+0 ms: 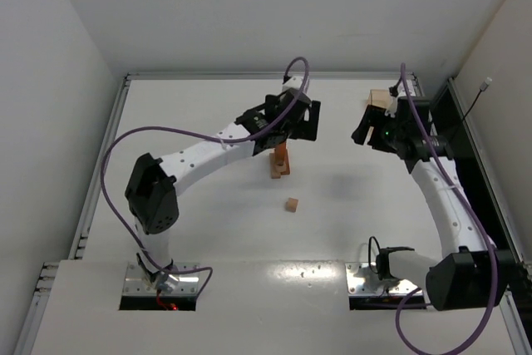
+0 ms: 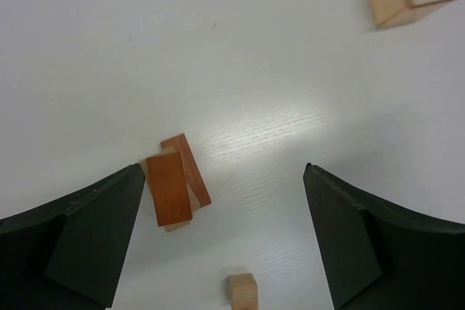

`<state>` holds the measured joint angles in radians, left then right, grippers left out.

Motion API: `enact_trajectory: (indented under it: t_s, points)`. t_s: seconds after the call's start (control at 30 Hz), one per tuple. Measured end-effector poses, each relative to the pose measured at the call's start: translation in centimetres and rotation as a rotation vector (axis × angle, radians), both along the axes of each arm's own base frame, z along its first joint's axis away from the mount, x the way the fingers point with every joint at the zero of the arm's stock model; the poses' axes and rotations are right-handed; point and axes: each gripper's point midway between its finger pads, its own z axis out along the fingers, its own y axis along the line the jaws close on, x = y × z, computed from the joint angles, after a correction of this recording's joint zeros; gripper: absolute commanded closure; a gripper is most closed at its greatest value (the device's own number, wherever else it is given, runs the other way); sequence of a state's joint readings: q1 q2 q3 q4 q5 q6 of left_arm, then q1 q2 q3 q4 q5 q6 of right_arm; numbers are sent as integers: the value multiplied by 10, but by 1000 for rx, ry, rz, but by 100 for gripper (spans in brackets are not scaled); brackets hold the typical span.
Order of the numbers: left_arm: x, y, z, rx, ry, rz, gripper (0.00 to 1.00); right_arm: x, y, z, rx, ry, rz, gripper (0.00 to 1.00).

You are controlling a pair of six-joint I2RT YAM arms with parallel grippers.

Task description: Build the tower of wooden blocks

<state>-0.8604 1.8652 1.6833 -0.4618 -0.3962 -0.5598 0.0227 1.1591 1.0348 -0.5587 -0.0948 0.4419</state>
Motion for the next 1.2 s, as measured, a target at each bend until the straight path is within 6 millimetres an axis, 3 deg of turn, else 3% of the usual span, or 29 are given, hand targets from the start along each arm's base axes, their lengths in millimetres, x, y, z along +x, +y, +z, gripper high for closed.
enact_trajectory:
  t_s: [0.13,0.2,0.27,0.3,0.4,0.47,0.53,0.73,0.97,1.2]
  points:
    - [8,18,61,-73,-101,8,11,2,15,-16,-31,41,57,50]
    - [22,41,84,-100,-136,40,11,2,29,-27,-55,74,104,64]
    - [46,81,97,-104,-162,107,11,4,47,-41,-76,116,161,75]
    - [57,102,99,-97,-164,142,11,5,55,-46,-86,139,186,84]
    - [85,173,89,-43,-135,260,11,18,79,-63,-106,202,238,100]
    - [92,209,75,0,-96,313,11,32,88,-73,-107,240,231,100]
    - [91,228,59,33,-57,330,11,45,92,-84,-112,269,217,100]
    - [70,245,11,97,77,314,6,64,105,-118,-128,354,207,100]
    - [68,253,20,79,69,308,1,77,140,-130,-129,368,260,92]
    - [70,258,20,61,75,307,1,78,159,-135,-121,375,288,88]
